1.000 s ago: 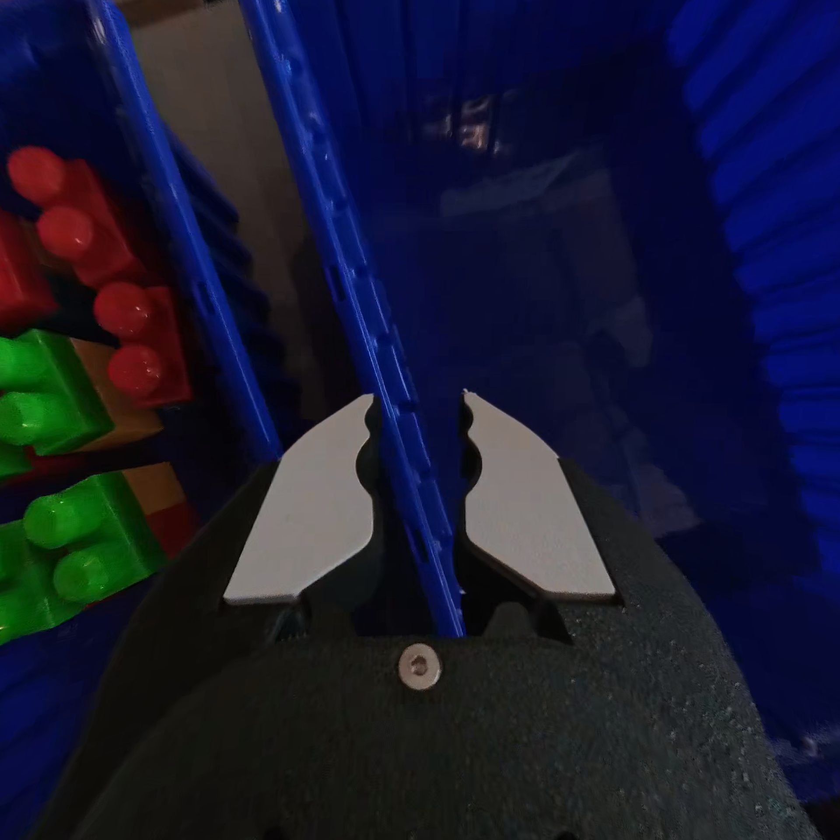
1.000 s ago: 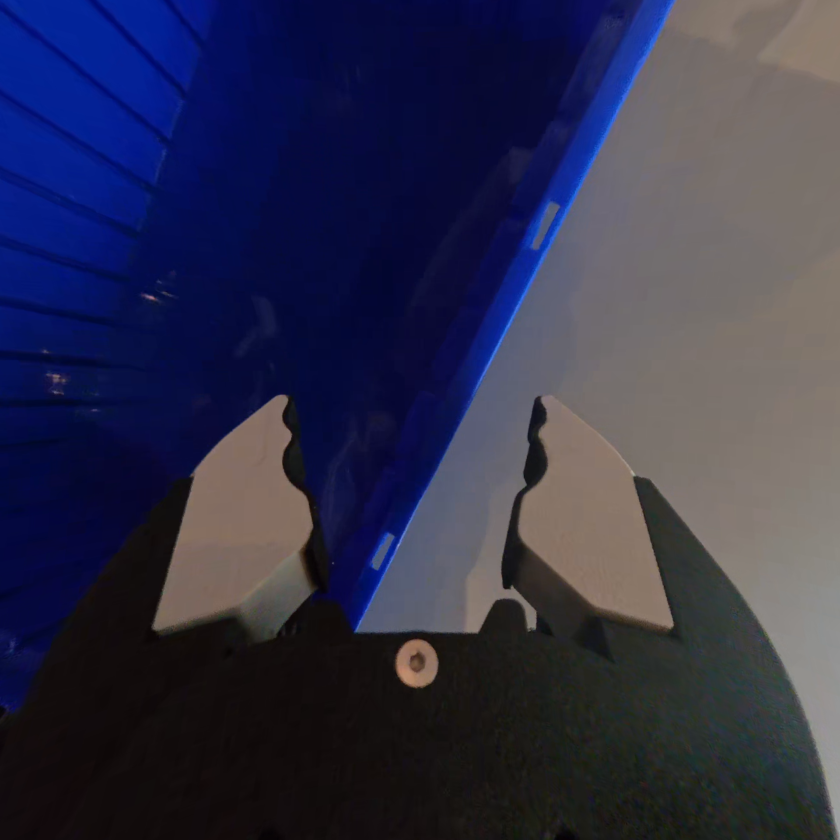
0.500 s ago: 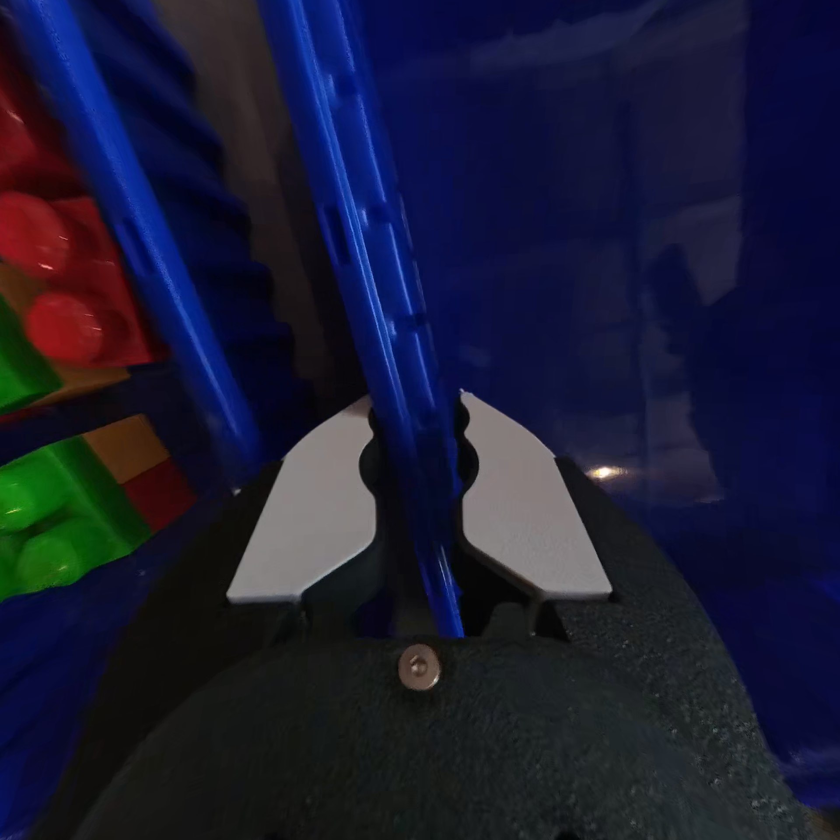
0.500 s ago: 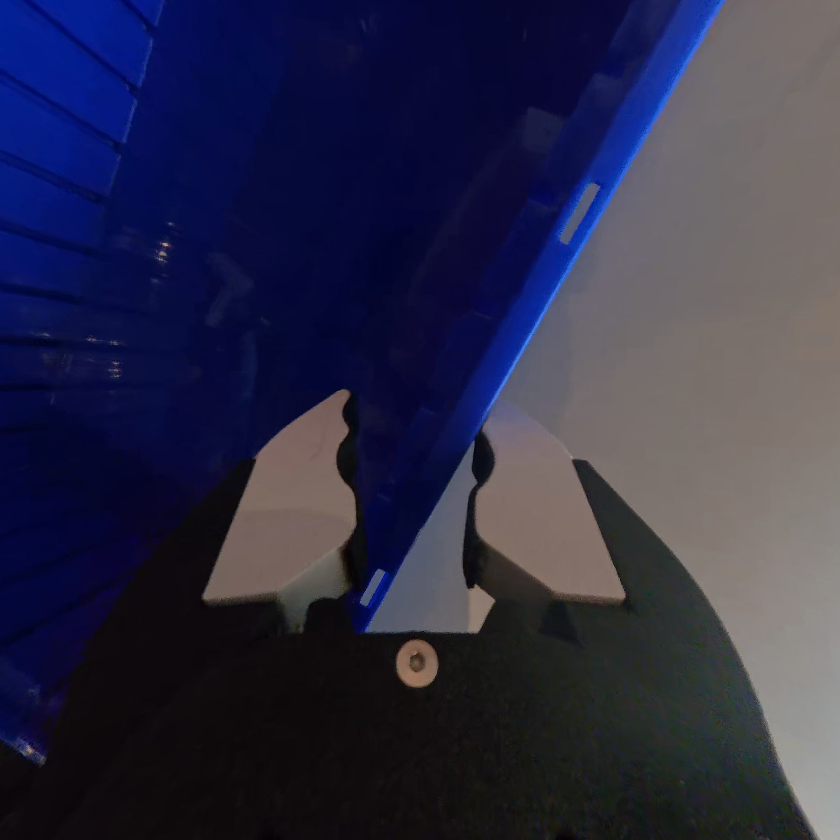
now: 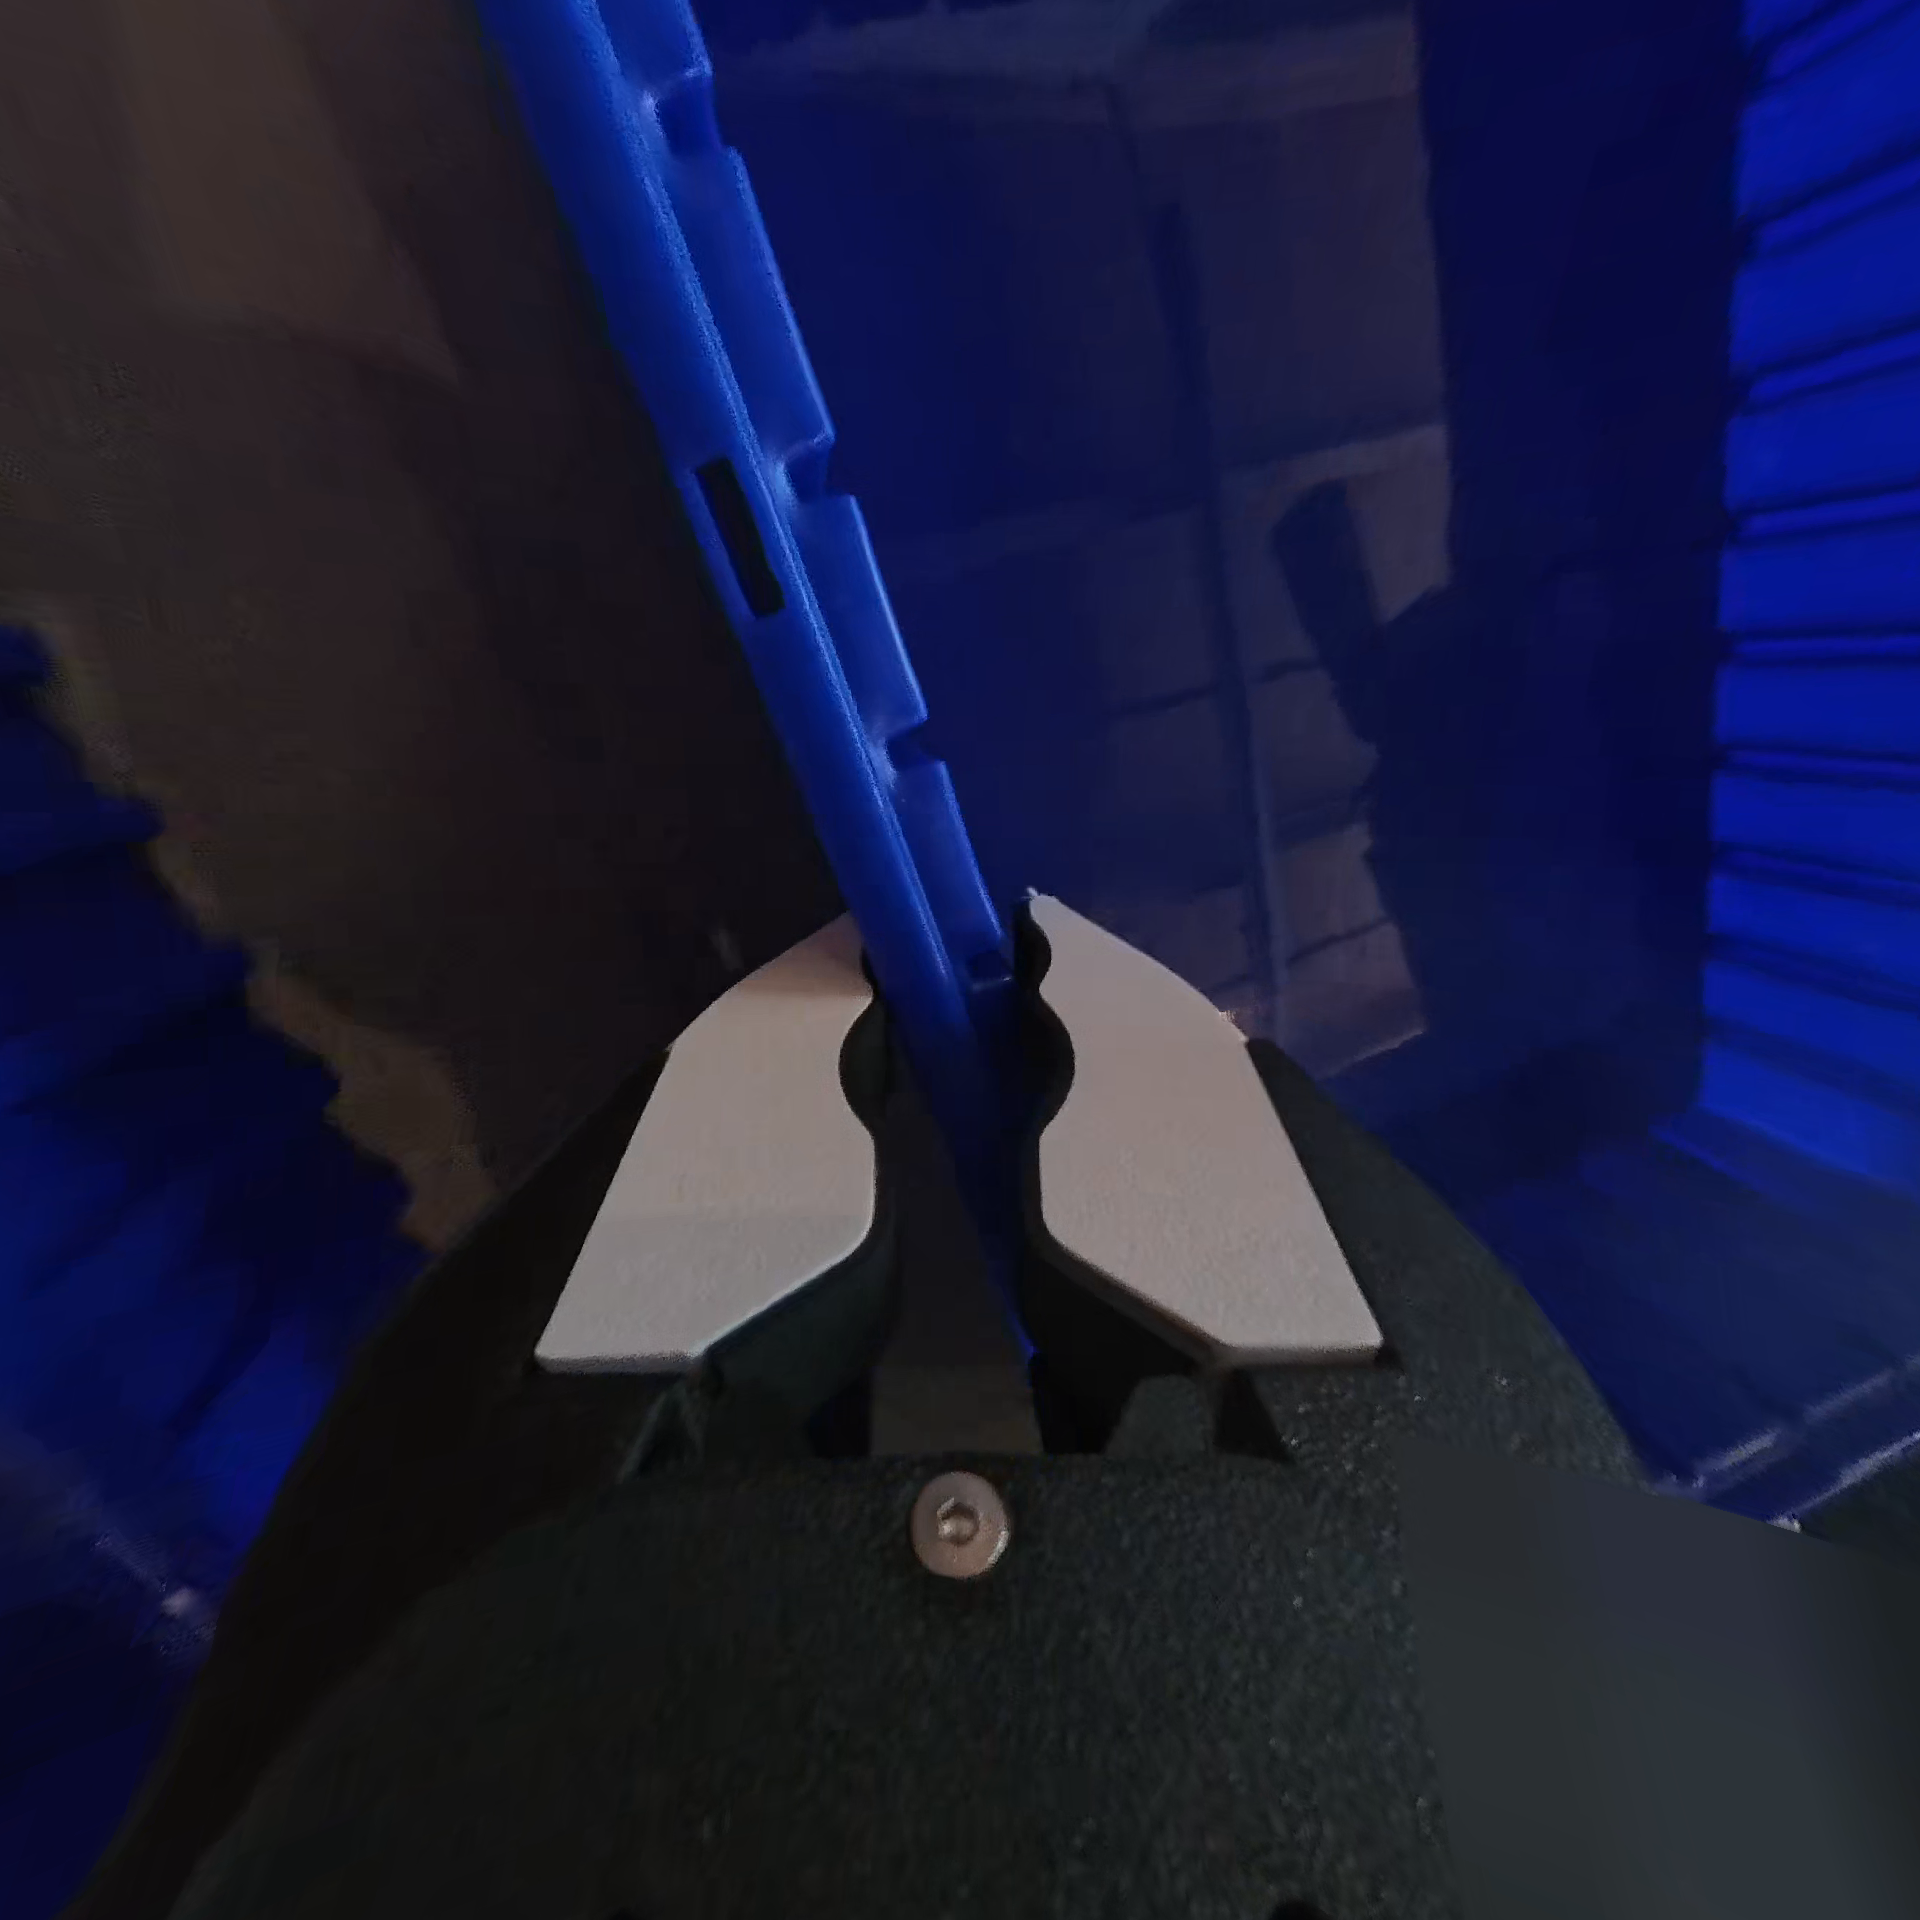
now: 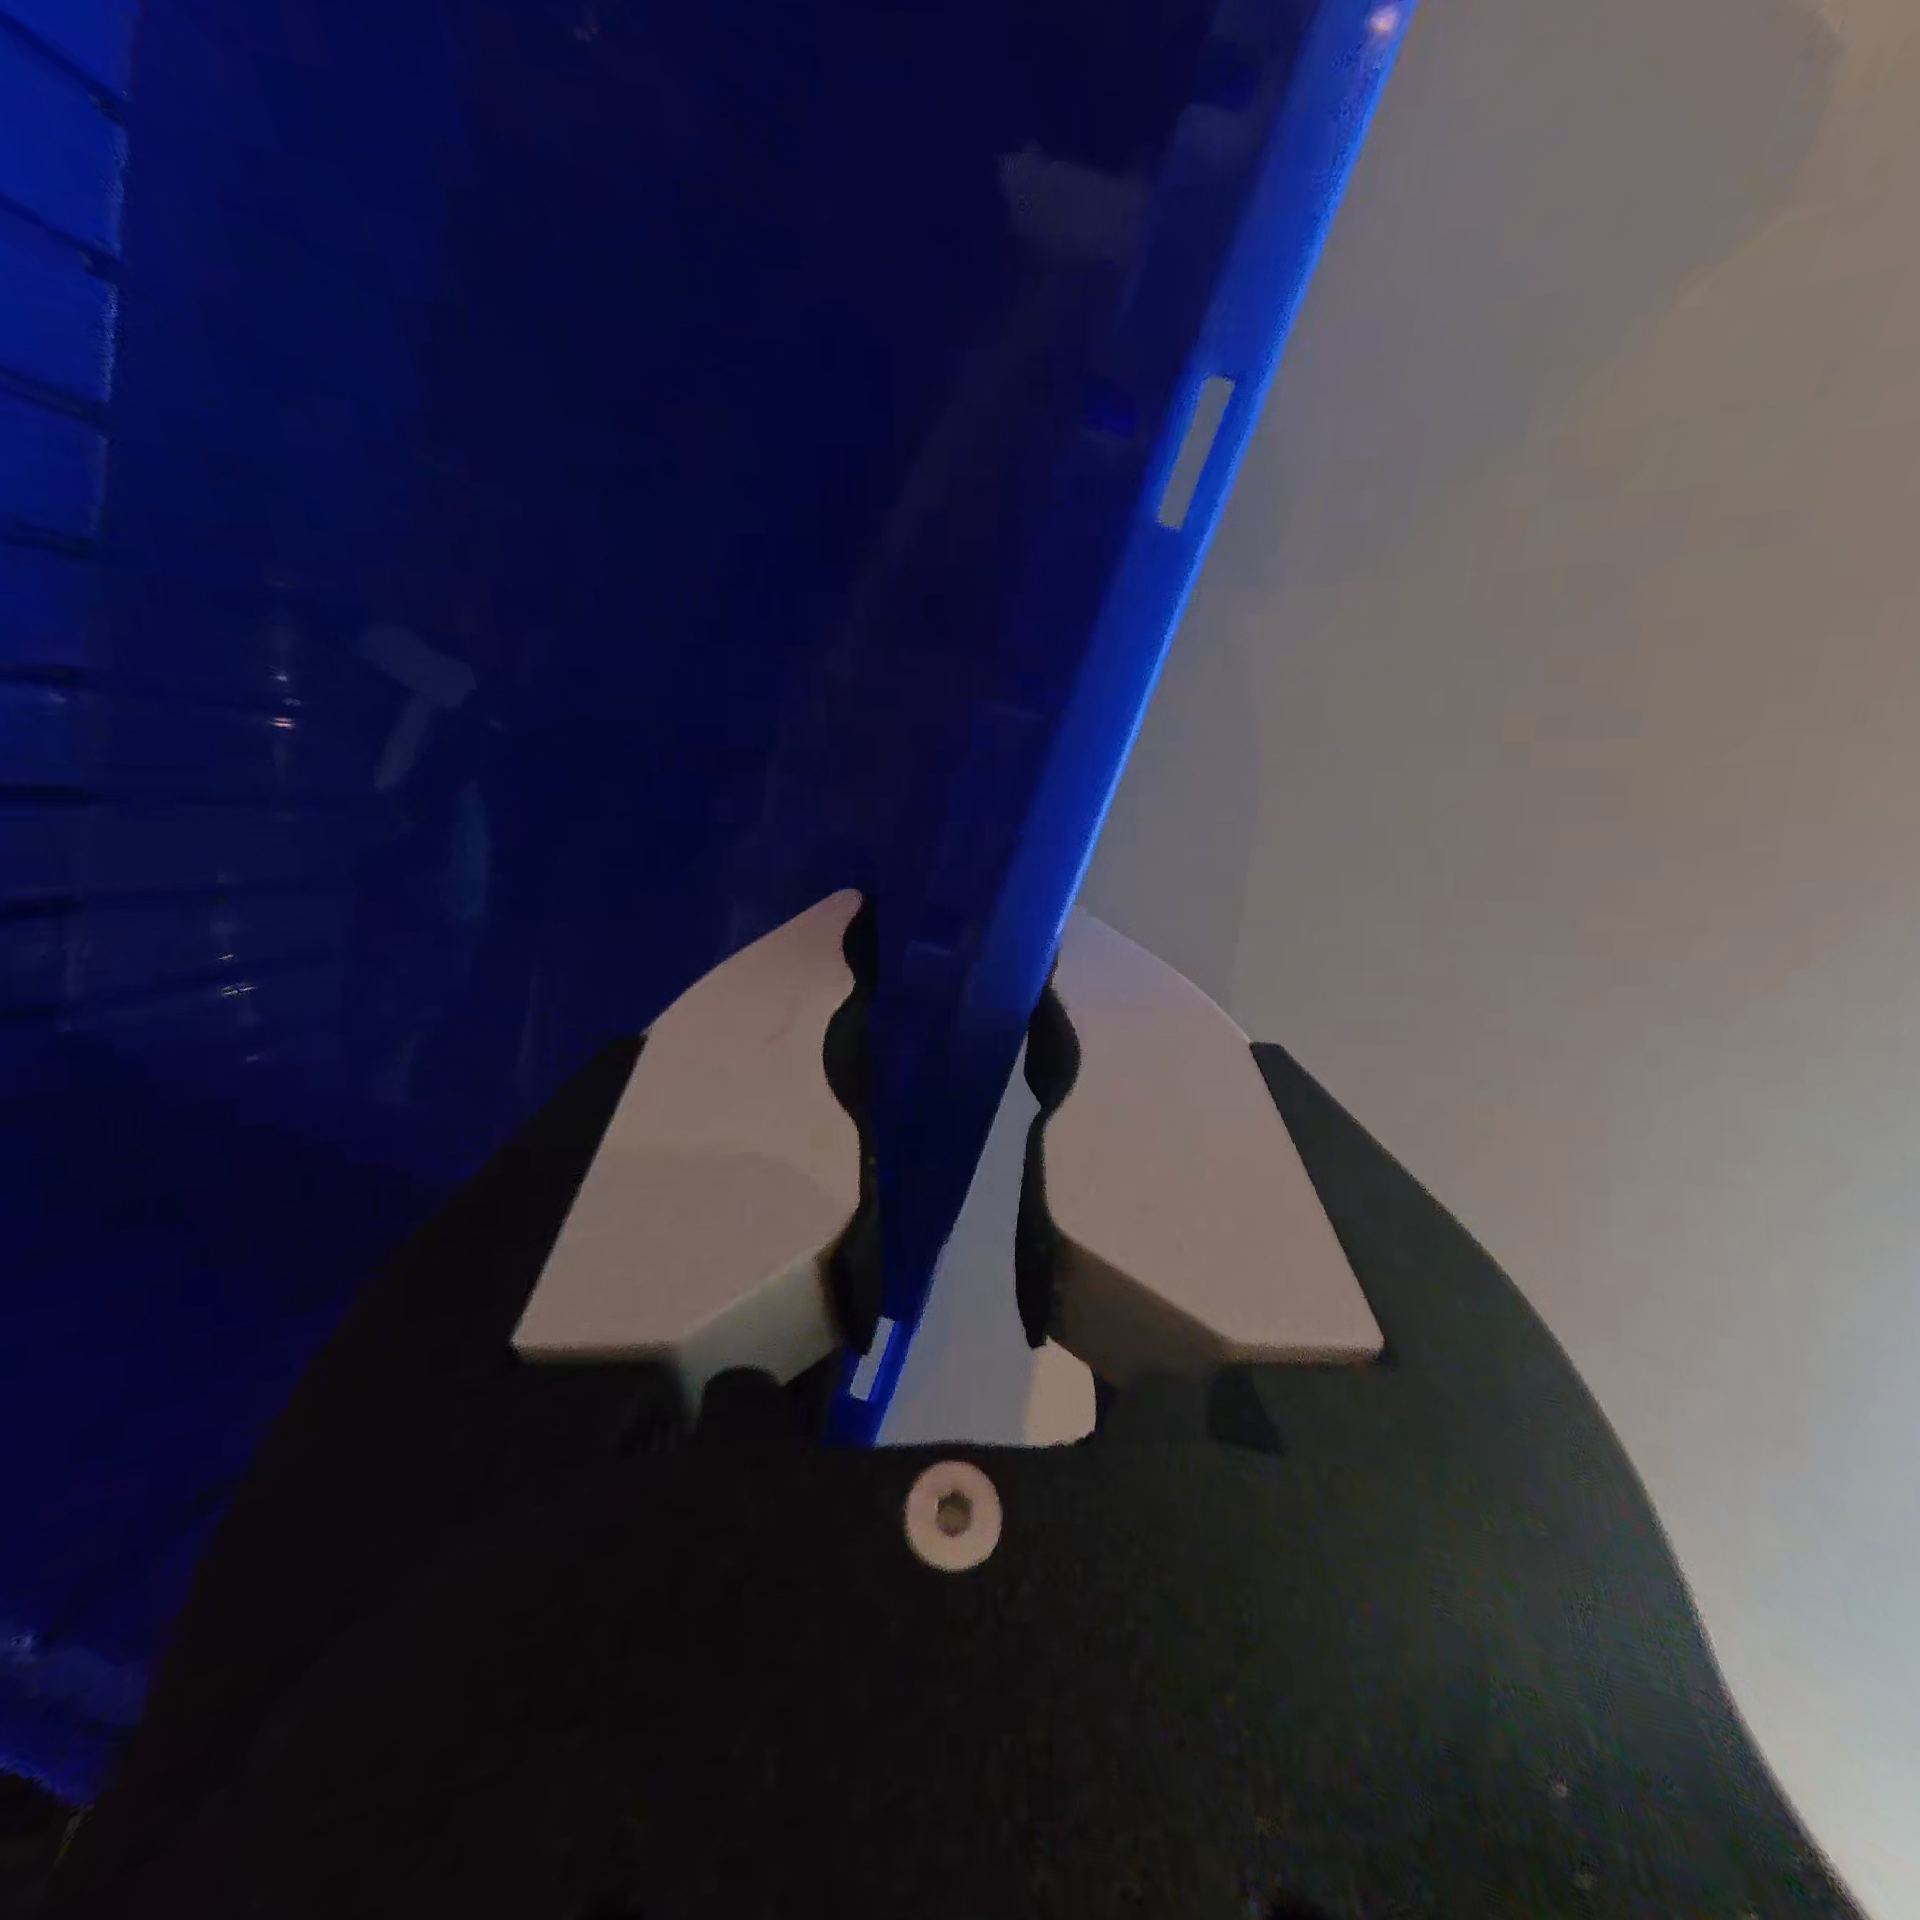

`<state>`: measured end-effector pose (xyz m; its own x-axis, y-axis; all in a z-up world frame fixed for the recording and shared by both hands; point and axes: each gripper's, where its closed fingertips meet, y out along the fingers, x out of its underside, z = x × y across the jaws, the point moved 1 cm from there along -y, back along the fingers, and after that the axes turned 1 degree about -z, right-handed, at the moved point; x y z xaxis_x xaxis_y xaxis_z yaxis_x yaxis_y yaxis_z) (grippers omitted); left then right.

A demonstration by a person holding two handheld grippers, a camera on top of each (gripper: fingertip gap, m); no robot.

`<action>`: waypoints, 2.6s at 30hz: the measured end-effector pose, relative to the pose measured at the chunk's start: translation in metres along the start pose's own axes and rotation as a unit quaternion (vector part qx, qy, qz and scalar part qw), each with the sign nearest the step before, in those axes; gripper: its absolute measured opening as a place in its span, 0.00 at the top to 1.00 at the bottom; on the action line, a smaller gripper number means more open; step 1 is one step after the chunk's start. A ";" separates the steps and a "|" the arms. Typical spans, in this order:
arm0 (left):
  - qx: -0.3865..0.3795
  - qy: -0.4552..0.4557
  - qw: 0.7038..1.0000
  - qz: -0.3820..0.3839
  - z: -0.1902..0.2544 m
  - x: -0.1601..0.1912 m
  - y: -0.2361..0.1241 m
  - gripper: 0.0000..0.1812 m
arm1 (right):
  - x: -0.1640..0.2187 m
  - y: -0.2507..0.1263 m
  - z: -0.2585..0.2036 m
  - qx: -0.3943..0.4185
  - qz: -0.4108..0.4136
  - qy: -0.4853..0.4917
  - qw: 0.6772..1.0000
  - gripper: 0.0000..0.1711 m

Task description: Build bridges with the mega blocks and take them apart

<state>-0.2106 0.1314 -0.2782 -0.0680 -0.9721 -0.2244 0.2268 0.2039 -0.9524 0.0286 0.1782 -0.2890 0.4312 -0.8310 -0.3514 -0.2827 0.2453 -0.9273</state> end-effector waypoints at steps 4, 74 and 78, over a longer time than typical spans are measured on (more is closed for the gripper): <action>0.003 0.021 1.000 0.002 0.043 -0.012 0.009 0.89 | 0.017 -0.014 0.042 0.026 -0.002 0.004 1.000 0.85; 0.156 0.212 0.964 0.038 0.431 -0.111 0.108 0.58 | 0.147 -0.205 0.431 0.274 0.066 -0.009 0.959 0.55; 0.134 0.219 0.958 0.129 0.405 -0.124 0.083 0.54 | 0.136 -0.244 0.407 0.356 0.150 -0.051 0.921 0.52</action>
<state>0.2098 0.2216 -0.2454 -0.3643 -0.7398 -0.5656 0.5277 0.3364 -0.7799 0.5051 0.2085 -0.1635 0.5140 -0.6294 -0.5828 0.2153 0.7523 -0.6226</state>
